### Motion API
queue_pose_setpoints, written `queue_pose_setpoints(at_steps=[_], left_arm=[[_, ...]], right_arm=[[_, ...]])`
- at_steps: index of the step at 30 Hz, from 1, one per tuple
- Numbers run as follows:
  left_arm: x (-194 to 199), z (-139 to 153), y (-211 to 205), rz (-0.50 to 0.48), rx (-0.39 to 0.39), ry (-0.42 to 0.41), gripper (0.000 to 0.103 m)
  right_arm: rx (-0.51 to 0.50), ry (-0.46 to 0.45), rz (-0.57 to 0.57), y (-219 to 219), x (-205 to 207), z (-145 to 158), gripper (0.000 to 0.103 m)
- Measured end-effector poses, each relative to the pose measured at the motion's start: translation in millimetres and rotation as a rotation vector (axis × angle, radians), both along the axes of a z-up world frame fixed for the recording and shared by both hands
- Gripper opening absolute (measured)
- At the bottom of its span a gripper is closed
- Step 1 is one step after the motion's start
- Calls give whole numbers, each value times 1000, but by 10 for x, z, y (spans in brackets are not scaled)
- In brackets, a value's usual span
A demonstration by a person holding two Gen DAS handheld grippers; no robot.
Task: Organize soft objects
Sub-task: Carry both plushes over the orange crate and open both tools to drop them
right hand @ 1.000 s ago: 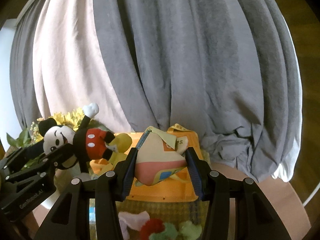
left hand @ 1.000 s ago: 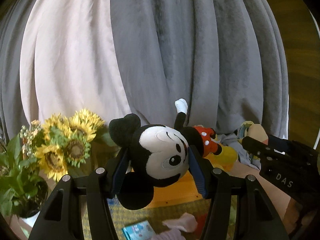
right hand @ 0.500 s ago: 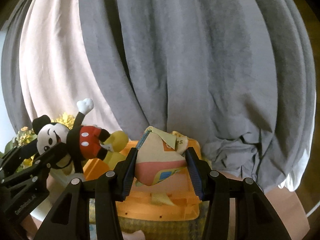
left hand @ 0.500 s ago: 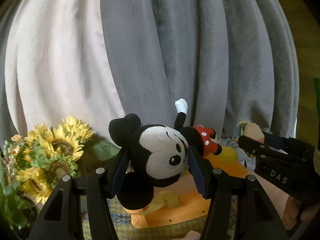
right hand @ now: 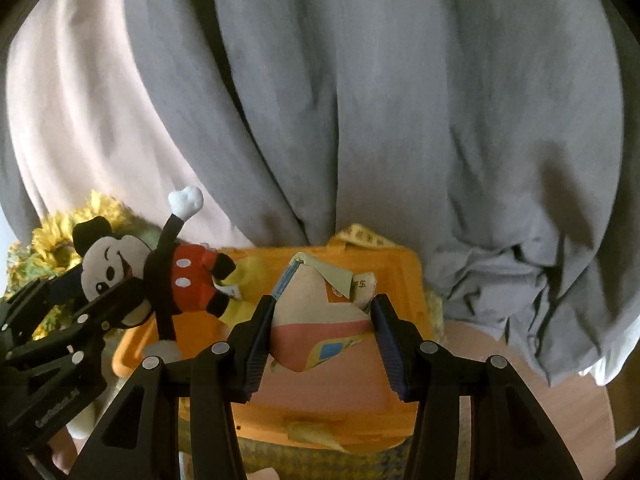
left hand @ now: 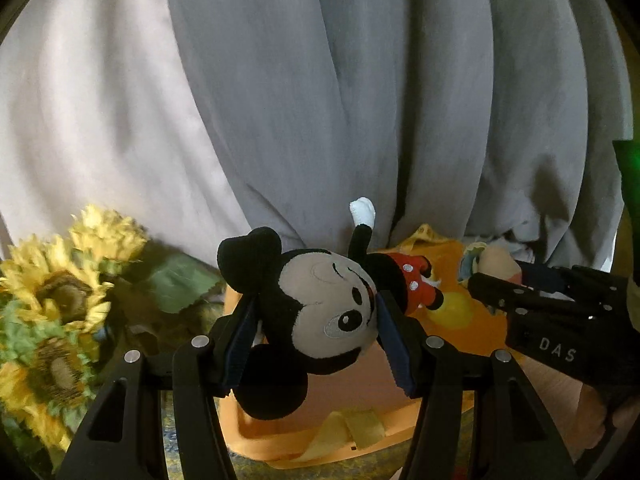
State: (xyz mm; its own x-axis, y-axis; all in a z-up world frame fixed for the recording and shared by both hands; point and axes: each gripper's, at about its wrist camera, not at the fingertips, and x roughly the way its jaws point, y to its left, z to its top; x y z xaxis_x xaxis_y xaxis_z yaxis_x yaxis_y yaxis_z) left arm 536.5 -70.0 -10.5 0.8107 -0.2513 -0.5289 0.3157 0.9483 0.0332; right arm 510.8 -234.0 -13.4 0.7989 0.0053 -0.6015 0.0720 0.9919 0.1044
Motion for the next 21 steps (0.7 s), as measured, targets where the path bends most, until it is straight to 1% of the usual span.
queue_pose_setpoints(at_steps=[6,10,12,13,14,16,17,19,21], left_arm=[[305,-269,-105,-17,18,107,58],[392,-385,-158,-17,33,148,60],[393,-408,-167,-20,35,153,66],[397,-410,-168,-17,38,154,76],[397,-403,-168,-10,41,150,79],[383,-371,-157,-2,46,141,81],[375,-362,-149,2,49,139,83],[332,-328,-124,12,57,126,84],[266,-294,-99,30,74,106,87]], right_arm=[[-7,76,13,-49,223,-183,50],[-5,113,19,-61,313,-279,50],[-1,135,19,-75,352,-324,51],[4,148,21,-80,369,-346,55],[9,156,20,-86,379,-363,62],[20,163,18,-110,393,-396,67],[20,162,16,-107,389,-396,67],[15,164,8,-106,375,-390,67],[12,156,0,-101,340,-364,68]])
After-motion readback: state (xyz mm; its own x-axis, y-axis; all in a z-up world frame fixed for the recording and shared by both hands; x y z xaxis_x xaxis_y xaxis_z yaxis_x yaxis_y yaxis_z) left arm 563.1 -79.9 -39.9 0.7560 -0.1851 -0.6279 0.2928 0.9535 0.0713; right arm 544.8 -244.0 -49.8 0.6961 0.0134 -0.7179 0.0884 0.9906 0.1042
